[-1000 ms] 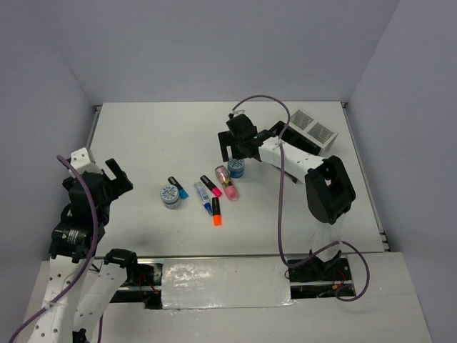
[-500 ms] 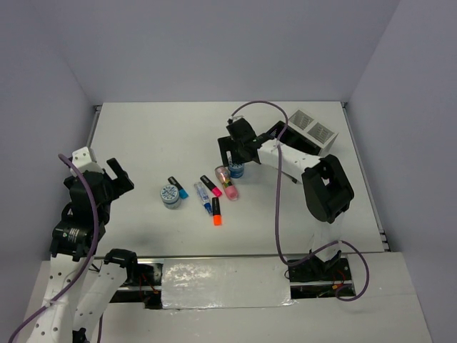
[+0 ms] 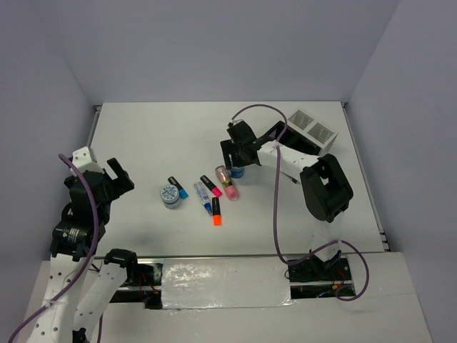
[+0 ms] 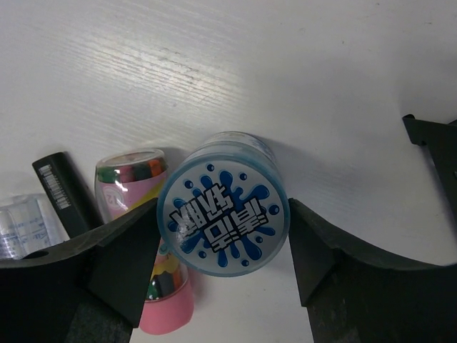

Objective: Sort the stationery into containers
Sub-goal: Pick up the stationery from the center of the board.

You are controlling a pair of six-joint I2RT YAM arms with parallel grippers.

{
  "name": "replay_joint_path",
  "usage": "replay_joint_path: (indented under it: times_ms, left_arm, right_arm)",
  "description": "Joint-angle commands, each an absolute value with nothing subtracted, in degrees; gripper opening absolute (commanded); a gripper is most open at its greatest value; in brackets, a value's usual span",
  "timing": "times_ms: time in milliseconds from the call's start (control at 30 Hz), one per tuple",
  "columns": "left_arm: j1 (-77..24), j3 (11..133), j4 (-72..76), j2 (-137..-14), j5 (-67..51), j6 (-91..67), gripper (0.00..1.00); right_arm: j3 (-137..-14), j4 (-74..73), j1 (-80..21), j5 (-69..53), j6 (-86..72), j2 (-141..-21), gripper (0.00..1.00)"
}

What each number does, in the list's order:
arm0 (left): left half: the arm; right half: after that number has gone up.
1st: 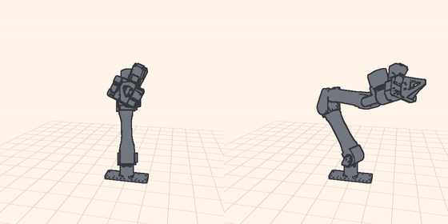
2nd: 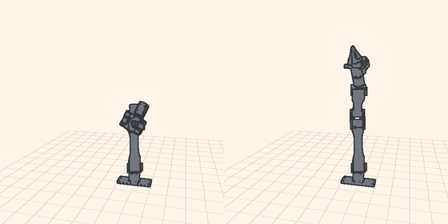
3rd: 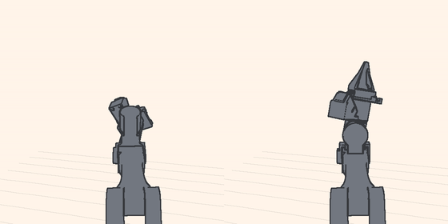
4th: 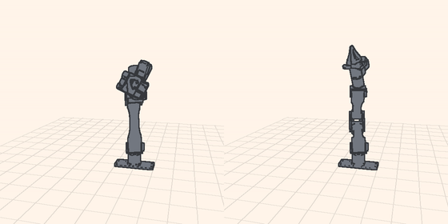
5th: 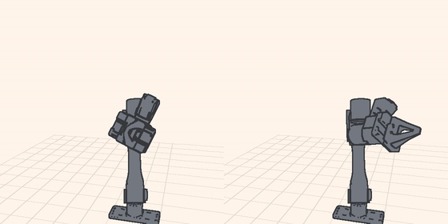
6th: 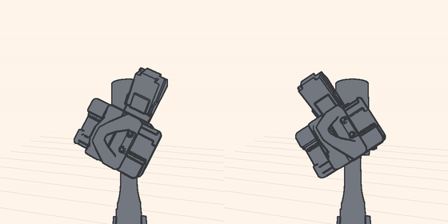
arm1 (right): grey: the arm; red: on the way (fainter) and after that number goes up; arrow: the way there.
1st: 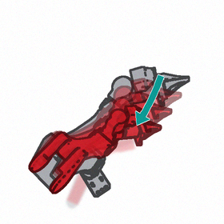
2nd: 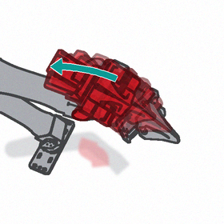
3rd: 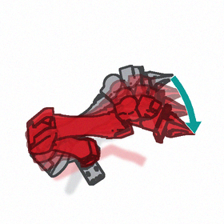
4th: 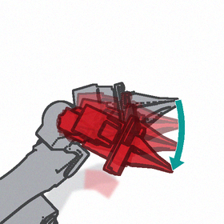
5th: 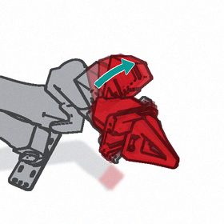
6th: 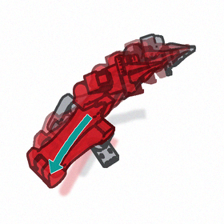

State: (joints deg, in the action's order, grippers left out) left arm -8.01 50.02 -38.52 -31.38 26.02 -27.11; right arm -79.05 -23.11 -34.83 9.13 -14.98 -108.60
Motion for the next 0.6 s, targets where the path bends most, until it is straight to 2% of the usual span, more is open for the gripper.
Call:
replay_joint_path:
  times_ms: [0, 33, 67, 133, 167, 333, 467, 567]
  left_arm:
    - [-7.6, 50.8, -35.9, -31.6, 25.5, -26.2, 0.99]
    - [-7.6, 50.8, -35.9, -31.5, 25.5, -26.3, 0.99]
    - [-7.7, 50.8, -35.8, -31.6, 25.4, -26.2, 0.99]
    - [-7.7, 50.8, -35.8, -31.6, 25.4, -26.3, 0.99]
    - [-7.7, 50.8, -35.9, -31.6, 25.4, -26.3, 0.99]
    - [-7.6, 50.8, -35.8, -31.5, 25.2, -26.2, 0.99]
    - [-7.6, 50.8, -35.8, -31.6, 25.0, -26.2, 0.99]
    - [-7.7, 50.7, -35.8, -31.6, 25.1, -26.2, 0.99]
  right_arm:
    - [-78.8, -21.2, -34.5, 9.0, -14.3, -109.2, 0.74]
    - [-78.5, -20.9, -34.4, 8.9, -14.2, -109.0, 0.7]
    - [-78.6, -20.9, -34.4, 8.7, -14.2, -108.9, 0.58]
    - [-78.7, -20.9, -33.9, 7.9, -14.1, -108.5, 0.44]
    - [-78.6, -20.8, -33.9, 7.9, -14.1, -107.9, 0.05]
    - [-78.5, -20.9, -33.2, 9.1, -14.4, -104.7, 0.08]
    - [-79.1, -21.8, -32.7, 9.7, -14.0, -103.3, 0.01]
    - [-79.1, -22.1, -31.8, 9.3, -13.7, -102.6, 0.0]
